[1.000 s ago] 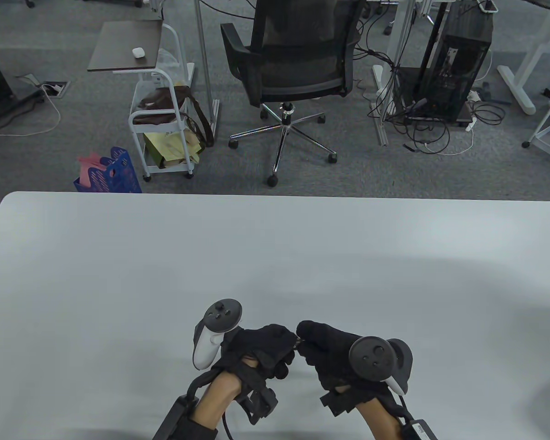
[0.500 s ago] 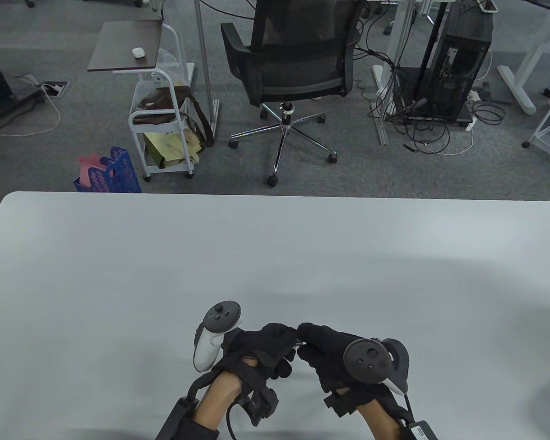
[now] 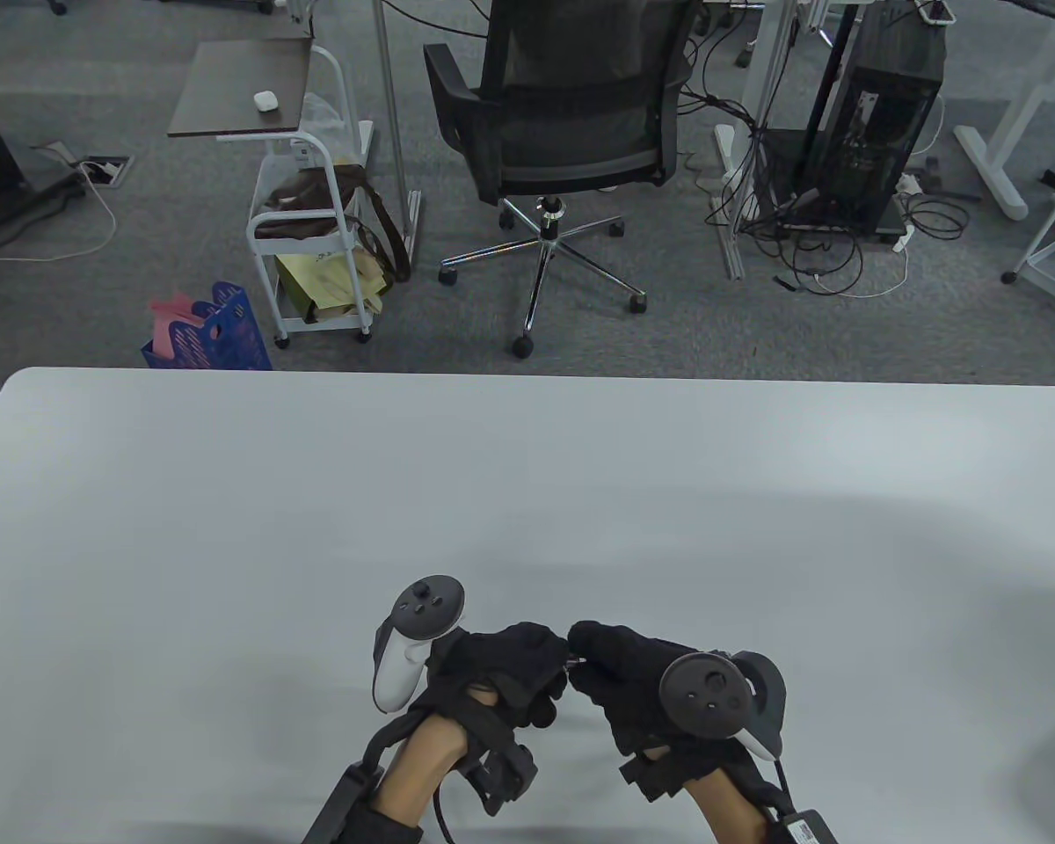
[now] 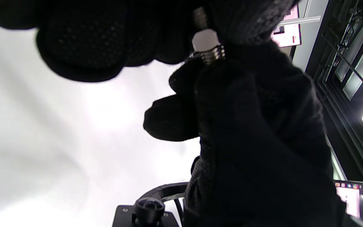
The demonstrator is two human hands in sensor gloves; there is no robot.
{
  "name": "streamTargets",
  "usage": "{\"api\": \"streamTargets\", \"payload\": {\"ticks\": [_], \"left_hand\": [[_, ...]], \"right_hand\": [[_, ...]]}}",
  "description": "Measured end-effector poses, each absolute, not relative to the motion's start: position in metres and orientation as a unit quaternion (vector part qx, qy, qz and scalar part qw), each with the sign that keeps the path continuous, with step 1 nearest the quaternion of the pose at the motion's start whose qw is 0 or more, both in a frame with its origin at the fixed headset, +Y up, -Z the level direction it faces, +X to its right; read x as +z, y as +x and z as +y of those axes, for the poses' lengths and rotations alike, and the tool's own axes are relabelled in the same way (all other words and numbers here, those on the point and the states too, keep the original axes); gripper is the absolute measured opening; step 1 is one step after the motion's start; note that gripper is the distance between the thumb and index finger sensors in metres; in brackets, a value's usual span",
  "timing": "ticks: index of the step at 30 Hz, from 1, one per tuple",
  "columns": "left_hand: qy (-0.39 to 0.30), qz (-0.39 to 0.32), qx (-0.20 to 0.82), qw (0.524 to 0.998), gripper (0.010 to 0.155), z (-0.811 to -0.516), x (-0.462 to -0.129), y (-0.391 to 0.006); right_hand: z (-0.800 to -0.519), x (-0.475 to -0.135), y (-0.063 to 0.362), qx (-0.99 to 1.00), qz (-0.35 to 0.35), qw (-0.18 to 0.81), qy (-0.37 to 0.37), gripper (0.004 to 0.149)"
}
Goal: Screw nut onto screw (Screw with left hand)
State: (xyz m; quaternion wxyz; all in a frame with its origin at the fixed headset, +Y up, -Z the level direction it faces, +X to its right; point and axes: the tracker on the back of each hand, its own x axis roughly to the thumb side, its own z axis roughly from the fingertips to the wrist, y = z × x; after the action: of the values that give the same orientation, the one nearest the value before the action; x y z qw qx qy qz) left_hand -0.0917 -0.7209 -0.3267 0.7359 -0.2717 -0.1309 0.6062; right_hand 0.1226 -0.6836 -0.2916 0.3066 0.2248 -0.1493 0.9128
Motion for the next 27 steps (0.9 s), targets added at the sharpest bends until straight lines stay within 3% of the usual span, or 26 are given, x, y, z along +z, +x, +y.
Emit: {"api": "streamTargets", "payload": {"ticks": [3, 5, 11, 15, 17, 22, 27], "left_hand": [[-0.286, -0.141, 0.612, 0.724, 0.058, -0.7222, -0.3266, -0.0923], [-0.285, -0.128, 0.614, 0.725, 0.068, -0.7245, -0.3257, -0.0933], [-0.271, -0.131, 0.596, 0.744, 0.056, -0.7199, -0.3266, -0.0919], [-0.291, -0.145, 0.602, 0.729, 0.058, -0.7224, -0.3277, -0.094], [-0.29, -0.126, 0.613, 0.724, 0.066, -0.7265, -0.327, -0.0953], [-0.284, -0.122, 0.602, 0.736, 0.056, -0.7237, -0.3263, -0.0928], [-0.29, -0.125, 0.608, 0.729, 0.061, -0.7273, -0.326, -0.0929]], "right_hand": [[-0.6822, -0.2909, 0.1229, 0.913, -0.158, 0.301, 0.224, 0.047], [-0.6825, -0.2918, 0.1242, 0.913, -0.159, 0.305, 0.222, 0.047], [-0.6848, -0.2933, 0.1245, 0.913, -0.153, 0.307, 0.221, 0.047], [-0.6835, -0.2922, 0.1224, 0.914, -0.158, 0.3, 0.223, 0.046], [-0.6843, -0.2924, 0.1223, 0.913, -0.155, 0.303, 0.224, 0.046], [-0.6849, -0.2912, 0.1206, 0.916, -0.158, 0.29, 0.227, 0.046], [-0.6854, -0.2918, 0.121, 0.916, -0.154, 0.293, 0.225, 0.046]]}}
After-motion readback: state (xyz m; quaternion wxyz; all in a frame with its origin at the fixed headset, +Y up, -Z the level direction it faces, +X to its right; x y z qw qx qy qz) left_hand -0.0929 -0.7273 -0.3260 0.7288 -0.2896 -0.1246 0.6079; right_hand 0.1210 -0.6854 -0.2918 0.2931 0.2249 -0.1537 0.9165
